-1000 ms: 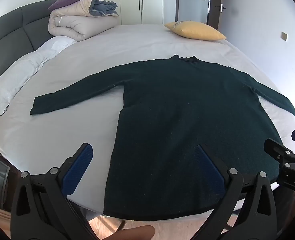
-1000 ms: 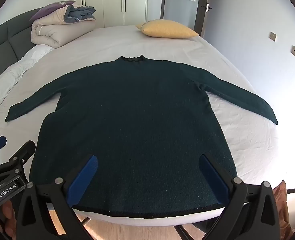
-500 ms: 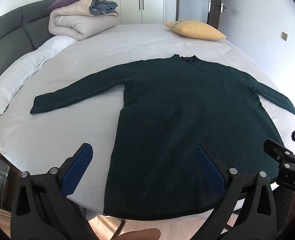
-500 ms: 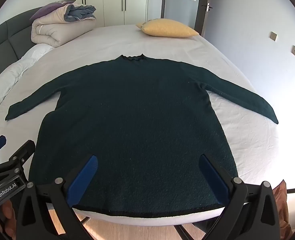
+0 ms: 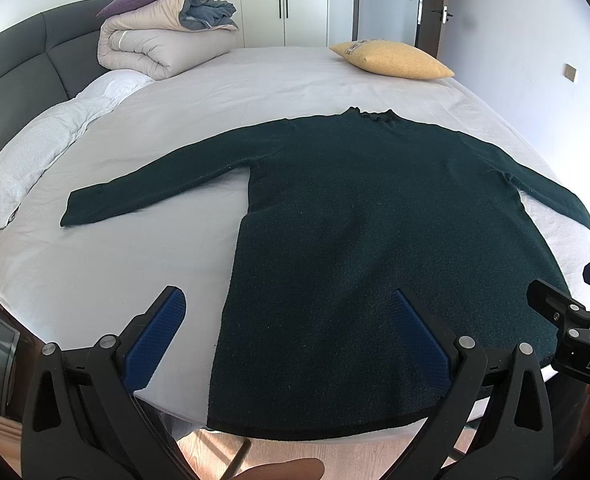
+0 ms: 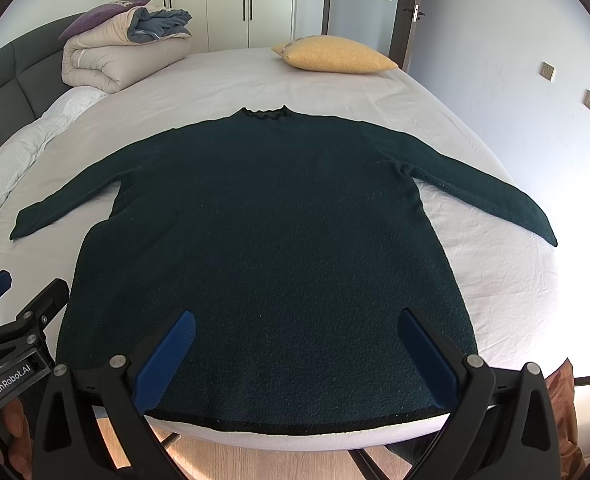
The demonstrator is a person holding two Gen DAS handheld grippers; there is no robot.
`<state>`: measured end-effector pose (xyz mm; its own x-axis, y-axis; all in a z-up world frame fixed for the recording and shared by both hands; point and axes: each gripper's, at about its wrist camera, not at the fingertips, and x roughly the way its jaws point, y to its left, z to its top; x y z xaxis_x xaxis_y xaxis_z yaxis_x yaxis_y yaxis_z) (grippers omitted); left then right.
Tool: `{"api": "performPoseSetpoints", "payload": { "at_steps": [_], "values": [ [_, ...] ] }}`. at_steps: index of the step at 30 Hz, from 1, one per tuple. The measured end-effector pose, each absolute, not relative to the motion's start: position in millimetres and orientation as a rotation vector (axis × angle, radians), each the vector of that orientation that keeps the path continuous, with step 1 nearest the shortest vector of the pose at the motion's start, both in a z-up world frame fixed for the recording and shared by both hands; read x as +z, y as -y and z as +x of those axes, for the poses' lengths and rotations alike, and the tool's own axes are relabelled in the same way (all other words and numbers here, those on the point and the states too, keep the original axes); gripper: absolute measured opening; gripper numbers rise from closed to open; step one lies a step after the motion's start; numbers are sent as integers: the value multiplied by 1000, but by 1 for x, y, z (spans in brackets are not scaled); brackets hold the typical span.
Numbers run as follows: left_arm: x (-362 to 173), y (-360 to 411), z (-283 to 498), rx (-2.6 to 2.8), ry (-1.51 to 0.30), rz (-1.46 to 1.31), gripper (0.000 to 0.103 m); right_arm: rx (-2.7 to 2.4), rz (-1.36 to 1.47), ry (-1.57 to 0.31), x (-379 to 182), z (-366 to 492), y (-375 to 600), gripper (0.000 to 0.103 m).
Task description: Fold small clothes
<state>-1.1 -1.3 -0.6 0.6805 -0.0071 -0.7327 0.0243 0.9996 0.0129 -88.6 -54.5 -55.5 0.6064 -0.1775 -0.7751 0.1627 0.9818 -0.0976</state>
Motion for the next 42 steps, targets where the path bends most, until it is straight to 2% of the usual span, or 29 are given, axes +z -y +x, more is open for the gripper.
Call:
{"api": "performPoseSetpoints", "payload": {
  "at_steps": [42],
  "values": [
    [-18, -12, -1, -15, -833, 13, 103, -195, -18, -905, -67, -90, 55, 103]
  ]
}}
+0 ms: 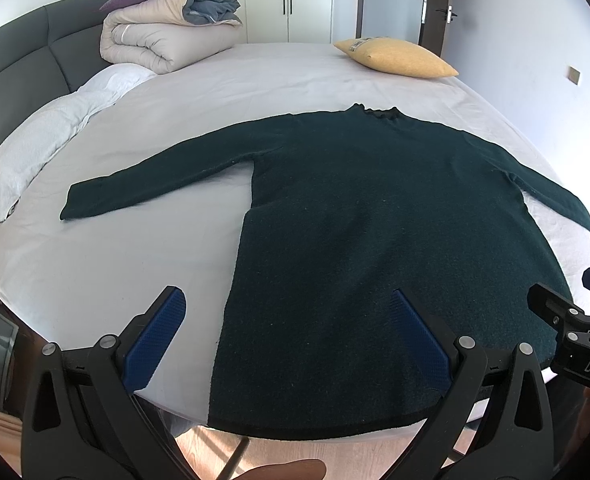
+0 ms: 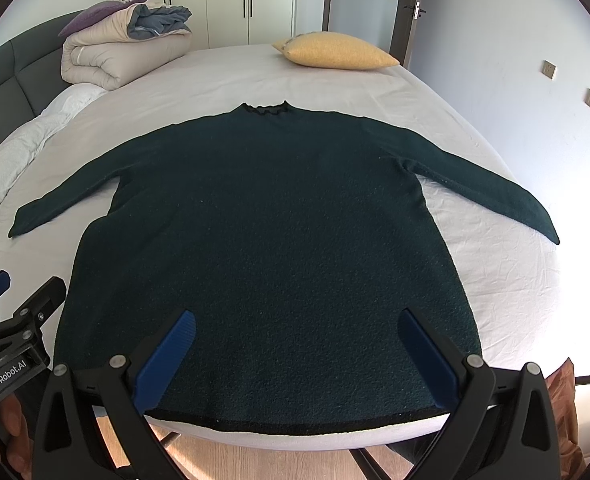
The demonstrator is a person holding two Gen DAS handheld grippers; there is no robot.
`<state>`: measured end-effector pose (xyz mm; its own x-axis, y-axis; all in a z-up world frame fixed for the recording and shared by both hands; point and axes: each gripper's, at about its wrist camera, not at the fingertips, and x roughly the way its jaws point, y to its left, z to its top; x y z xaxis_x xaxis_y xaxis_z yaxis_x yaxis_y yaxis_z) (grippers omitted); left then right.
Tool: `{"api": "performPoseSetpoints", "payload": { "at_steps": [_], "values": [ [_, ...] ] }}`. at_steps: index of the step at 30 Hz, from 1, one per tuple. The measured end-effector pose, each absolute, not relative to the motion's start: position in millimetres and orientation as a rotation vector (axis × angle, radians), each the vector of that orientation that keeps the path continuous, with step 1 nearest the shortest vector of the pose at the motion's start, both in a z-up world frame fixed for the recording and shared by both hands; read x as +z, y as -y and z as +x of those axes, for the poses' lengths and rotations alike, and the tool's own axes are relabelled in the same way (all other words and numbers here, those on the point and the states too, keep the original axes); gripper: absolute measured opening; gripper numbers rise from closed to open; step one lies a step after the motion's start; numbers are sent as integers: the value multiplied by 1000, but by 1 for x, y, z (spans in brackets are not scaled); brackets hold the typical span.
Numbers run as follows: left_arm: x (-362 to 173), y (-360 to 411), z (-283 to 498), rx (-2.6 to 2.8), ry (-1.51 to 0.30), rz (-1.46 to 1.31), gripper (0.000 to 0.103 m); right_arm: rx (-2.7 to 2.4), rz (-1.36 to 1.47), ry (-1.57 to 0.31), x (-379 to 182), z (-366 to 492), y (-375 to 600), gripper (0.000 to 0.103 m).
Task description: Fold small clothes
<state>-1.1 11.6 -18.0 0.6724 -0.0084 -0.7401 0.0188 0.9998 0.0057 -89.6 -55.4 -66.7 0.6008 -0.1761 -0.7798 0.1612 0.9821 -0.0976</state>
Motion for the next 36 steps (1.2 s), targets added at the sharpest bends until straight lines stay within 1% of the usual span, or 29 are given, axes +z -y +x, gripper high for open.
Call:
{"api": "performPoseSetpoints", "payload": {
  "at_steps": [19, 23, 28, 32, 36],
  "values": [
    [-24, -22, 8, -4, -854, -6, 103, -199, -15, -921, -71, -87, 53, 103],
    [-25, -36, 14, -17, -857, -66, 103, -198, -14, -928, -72, -82, 55, 103],
    [-20, -80, 26, -21, -791, -190, 103, -160, 22, -931, -70, -73, 60, 103],
    [-25, -142, 50, -55, -794, -415, 103, -101, 62, -914, -63, -62, 58, 103],
    [-24, -196, 63, 59, -716, -489, 103, -66, 55, -867, -53, -51, 49, 103]
  ]
}}
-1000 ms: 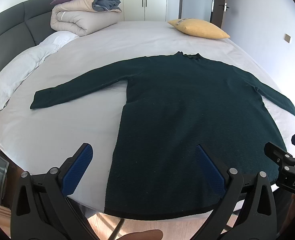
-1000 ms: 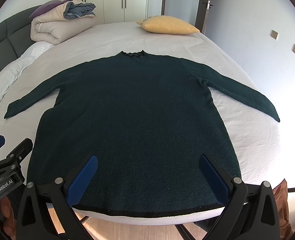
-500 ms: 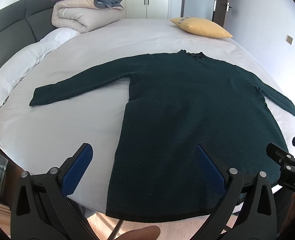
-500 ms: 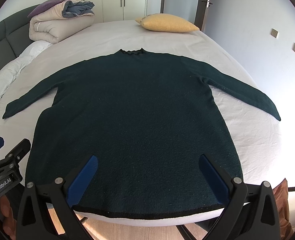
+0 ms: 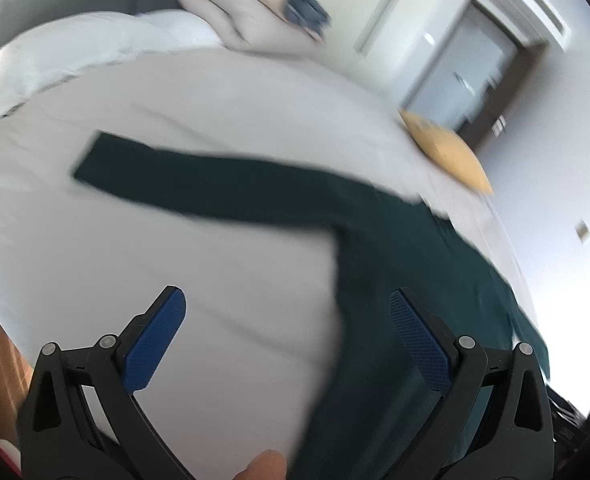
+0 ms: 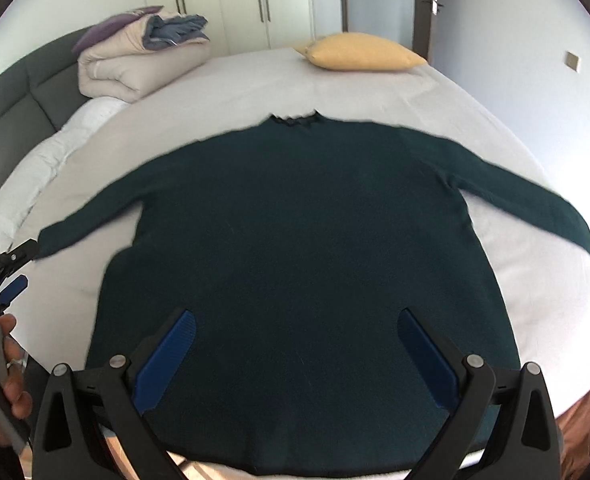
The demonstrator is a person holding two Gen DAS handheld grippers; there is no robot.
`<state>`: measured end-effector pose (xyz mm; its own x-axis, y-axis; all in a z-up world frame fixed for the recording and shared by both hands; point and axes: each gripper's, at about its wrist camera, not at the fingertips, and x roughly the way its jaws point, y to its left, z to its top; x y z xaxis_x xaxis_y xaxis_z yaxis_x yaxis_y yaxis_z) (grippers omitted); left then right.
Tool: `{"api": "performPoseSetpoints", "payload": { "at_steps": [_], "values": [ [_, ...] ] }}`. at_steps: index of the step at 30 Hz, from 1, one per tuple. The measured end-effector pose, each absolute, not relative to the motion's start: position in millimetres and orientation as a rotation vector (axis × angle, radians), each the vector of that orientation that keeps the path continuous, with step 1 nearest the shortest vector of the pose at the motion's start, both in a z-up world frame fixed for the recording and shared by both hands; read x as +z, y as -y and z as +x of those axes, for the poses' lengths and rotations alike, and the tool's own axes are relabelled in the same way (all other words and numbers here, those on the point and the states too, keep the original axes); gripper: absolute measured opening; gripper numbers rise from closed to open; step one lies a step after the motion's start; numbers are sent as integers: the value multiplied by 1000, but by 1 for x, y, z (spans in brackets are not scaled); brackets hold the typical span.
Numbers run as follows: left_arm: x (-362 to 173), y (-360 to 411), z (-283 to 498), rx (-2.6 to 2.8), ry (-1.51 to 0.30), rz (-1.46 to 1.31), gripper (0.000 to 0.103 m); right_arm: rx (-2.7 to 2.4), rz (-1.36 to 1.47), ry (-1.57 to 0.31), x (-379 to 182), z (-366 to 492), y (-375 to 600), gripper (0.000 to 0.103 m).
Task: Fold small clothes
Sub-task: 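Grasp the sweater sleeve cuff nearest the left tool with the left tool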
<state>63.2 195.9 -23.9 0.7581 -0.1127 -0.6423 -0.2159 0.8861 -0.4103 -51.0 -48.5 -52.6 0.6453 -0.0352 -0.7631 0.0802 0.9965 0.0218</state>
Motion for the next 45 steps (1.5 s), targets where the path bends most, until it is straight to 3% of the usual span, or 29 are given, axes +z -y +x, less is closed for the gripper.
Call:
{"api": "performPoseSetpoints", "payload": {
  "at_steps": [4, 7, 15, 18, 22, 29, 36, 38, 40, 43, 45],
  "values": [
    [-22, -244, 68, 162, -646, -521, 103, -27, 95, -842, -47, -34, 44, 103],
    [-29, -288, 83, 226, -750, -565, 103, -15, 125, -851, -47, -19, 41, 103],
    [-80, -422, 97, 231, -601, -1146, 102, -13, 135, -881, -52, 19, 28, 103],
    [-103, -445, 110, 203, -564, -1280, 95, -1, 151, -886, -56, 25, 26, 103],
    [-134, -451, 119, 191, -594, -1401, 84, 10, 171, -895, -61, 31, 27, 103],
    [-183, -425, 112, 274, -546, -1501, 84, 24, 208, -902, -66, 38, 31, 103],
    [-184, -401, 126, 320, -499, -1585, 84, 52, 253, -914, -71, 38, 33, 98],
    [-184, -402, 135, 327, -471, -1606, 76, 56, 253, -914, -71, 37, 34, 97],
    [-195, -402, 138, 315, -461, -1638, 44, 58, 260, -910, -71, 36, 36, 97],
    [-224, -412, 139, 298, -438, -1738, 14, 56, 269, -897, -70, 34, 40, 97],
    [-231, -414, 137, 292, -437, -1747, 8, 56, 273, -894, -71, 34, 42, 95]
  ]
}}
